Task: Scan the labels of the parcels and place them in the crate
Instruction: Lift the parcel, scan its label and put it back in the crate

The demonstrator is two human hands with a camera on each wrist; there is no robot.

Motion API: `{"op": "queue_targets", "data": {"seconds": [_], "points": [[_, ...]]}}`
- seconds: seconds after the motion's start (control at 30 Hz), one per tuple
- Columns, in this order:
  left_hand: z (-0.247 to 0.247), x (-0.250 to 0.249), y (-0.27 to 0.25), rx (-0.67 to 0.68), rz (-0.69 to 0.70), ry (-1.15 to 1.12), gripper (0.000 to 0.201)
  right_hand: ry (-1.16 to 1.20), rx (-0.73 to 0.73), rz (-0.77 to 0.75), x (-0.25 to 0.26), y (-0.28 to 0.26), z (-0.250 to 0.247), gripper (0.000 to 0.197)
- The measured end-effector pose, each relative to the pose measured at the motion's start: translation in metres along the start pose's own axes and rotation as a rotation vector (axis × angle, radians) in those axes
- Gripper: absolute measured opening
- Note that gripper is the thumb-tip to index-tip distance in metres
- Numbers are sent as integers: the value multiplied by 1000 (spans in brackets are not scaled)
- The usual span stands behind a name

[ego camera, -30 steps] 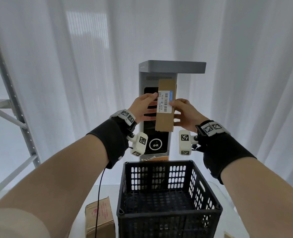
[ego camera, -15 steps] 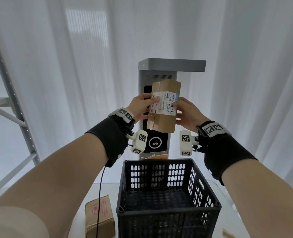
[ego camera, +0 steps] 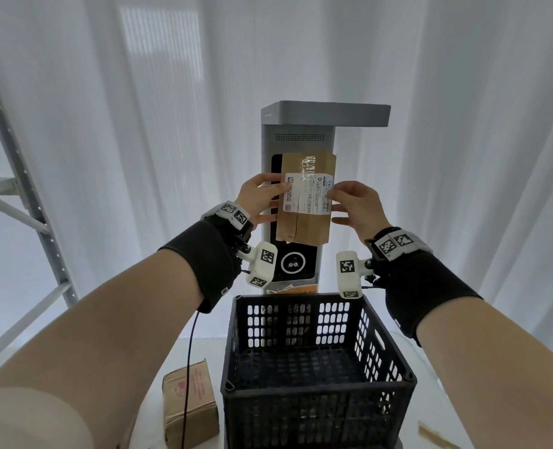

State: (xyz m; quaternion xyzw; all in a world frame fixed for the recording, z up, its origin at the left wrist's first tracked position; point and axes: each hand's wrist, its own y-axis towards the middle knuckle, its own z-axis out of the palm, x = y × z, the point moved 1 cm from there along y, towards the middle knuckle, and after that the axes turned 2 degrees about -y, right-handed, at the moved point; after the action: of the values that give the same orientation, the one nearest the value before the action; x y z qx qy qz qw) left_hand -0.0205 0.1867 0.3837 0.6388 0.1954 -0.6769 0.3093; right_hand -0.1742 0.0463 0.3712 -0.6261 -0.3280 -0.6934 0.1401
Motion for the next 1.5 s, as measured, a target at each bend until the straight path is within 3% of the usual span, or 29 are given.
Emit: {"op": "queue_targets", "data": {"seconds": [0.17, 0.4, 0.8, 1.1, 1.5], "points": [[0, 6, -1, -26, -20, -20, 25, -53, -85, 16, -5, -1, 3, 7], [3, 19, -2, -69, -84, -51, 19, -3, -71, 111, -16, -6, 7, 17], [13, 61, 11, -24, -135, -28, 22, 83, -77, 297, -61, 1, -1, 29], [19, 118, 32, -46, -271, -7, 25, 38, -71, 421, -118, 15, -12, 30], [35, 220, 65, -83, -487, 28, 29, 30, -68, 651, -231, 35, -33, 42]]}}
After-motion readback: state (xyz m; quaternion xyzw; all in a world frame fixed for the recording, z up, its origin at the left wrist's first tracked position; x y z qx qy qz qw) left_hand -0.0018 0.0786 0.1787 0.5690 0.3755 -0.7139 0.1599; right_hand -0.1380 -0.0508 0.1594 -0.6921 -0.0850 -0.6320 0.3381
